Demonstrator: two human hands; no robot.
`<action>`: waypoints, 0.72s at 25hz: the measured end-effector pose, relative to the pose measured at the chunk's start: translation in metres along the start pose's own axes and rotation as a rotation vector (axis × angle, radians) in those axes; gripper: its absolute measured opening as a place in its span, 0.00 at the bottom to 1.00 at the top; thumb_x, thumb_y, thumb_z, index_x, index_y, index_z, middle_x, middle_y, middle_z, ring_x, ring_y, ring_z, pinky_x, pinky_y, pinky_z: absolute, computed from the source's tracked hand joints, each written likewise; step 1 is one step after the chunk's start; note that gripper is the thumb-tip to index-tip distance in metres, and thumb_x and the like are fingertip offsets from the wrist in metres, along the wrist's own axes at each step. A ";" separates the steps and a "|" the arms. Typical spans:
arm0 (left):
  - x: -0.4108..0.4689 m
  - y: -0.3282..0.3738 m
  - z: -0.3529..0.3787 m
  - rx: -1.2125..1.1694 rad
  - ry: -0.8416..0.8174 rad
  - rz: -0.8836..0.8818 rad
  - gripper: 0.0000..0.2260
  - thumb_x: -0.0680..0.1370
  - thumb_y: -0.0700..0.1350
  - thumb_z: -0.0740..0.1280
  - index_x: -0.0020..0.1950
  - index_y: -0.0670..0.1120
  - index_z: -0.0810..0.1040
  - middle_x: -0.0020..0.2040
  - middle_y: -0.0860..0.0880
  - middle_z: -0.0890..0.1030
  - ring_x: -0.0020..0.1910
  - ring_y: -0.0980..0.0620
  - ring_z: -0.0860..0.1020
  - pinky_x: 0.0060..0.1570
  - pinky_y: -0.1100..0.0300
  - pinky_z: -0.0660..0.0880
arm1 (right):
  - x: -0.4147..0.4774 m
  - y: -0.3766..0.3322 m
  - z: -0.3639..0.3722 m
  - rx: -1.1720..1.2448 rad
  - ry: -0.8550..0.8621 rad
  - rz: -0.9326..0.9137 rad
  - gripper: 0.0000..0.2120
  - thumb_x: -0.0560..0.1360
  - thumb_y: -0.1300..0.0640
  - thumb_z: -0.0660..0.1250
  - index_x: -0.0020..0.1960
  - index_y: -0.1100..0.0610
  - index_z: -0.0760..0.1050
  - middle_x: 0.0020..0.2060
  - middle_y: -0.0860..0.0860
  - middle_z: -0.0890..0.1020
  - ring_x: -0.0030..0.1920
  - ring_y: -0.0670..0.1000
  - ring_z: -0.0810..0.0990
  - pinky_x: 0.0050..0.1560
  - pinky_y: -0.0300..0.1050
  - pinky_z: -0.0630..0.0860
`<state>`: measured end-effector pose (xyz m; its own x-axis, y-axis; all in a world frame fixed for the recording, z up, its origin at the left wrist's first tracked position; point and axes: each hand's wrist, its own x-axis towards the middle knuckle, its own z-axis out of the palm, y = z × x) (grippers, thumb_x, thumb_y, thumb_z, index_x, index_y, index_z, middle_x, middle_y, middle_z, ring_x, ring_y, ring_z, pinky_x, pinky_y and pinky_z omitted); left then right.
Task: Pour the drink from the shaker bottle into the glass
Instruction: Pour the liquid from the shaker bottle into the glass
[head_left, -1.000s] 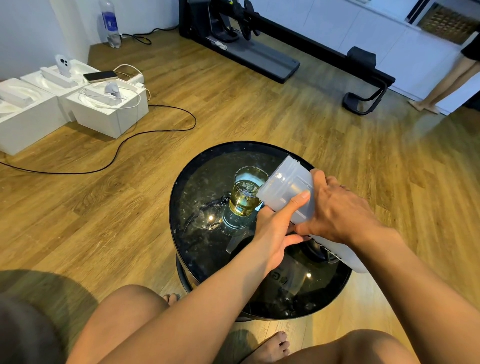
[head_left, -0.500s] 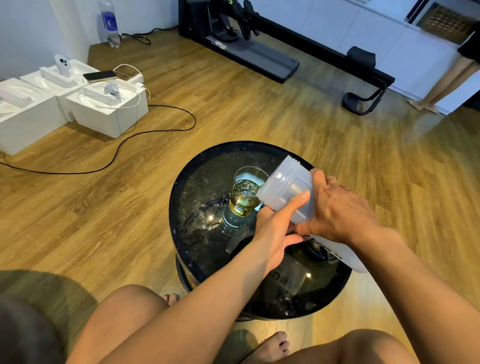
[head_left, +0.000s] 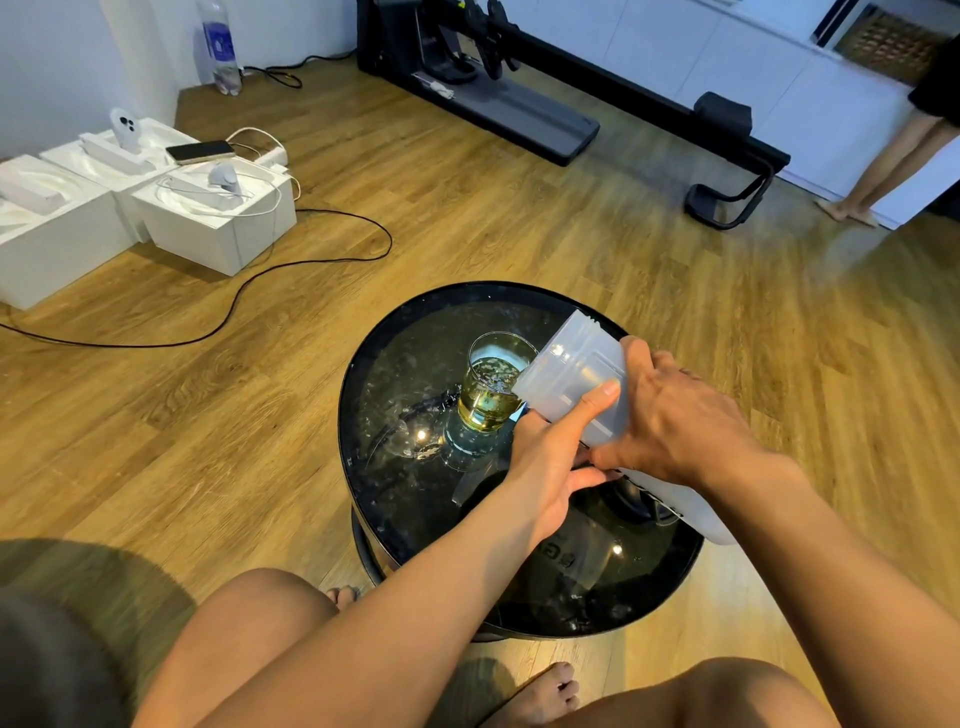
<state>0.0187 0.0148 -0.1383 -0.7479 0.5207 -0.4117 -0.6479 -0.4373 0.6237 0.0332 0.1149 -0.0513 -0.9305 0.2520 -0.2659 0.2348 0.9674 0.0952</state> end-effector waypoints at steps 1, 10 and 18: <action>0.000 0.000 0.000 0.001 0.000 -0.001 0.15 0.75 0.47 0.76 0.60 0.51 0.80 0.58 0.41 0.85 0.57 0.37 0.84 0.55 0.38 0.81 | 0.000 0.000 0.000 -0.002 0.000 0.000 0.51 0.59 0.37 0.77 0.70 0.53 0.52 0.58 0.55 0.70 0.59 0.60 0.73 0.50 0.55 0.73; 0.000 -0.001 0.001 -0.003 0.003 0.001 0.15 0.75 0.47 0.75 0.61 0.50 0.80 0.58 0.40 0.86 0.57 0.37 0.84 0.54 0.38 0.81 | -0.001 0.000 -0.001 -0.007 -0.001 0.002 0.51 0.59 0.37 0.77 0.70 0.53 0.52 0.58 0.55 0.70 0.59 0.61 0.73 0.52 0.56 0.74; -0.001 0.001 0.001 -0.007 0.003 -0.004 0.14 0.75 0.47 0.75 0.60 0.50 0.81 0.57 0.41 0.86 0.56 0.38 0.84 0.53 0.40 0.82 | 0.000 -0.001 -0.002 -0.013 -0.005 0.002 0.52 0.59 0.36 0.77 0.71 0.53 0.52 0.58 0.55 0.70 0.59 0.61 0.73 0.49 0.55 0.72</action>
<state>0.0191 0.0145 -0.1366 -0.7454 0.5206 -0.4163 -0.6521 -0.4398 0.6175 0.0324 0.1139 -0.0498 -0.9285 0.2540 -0.2708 0.2330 0.9665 0.1078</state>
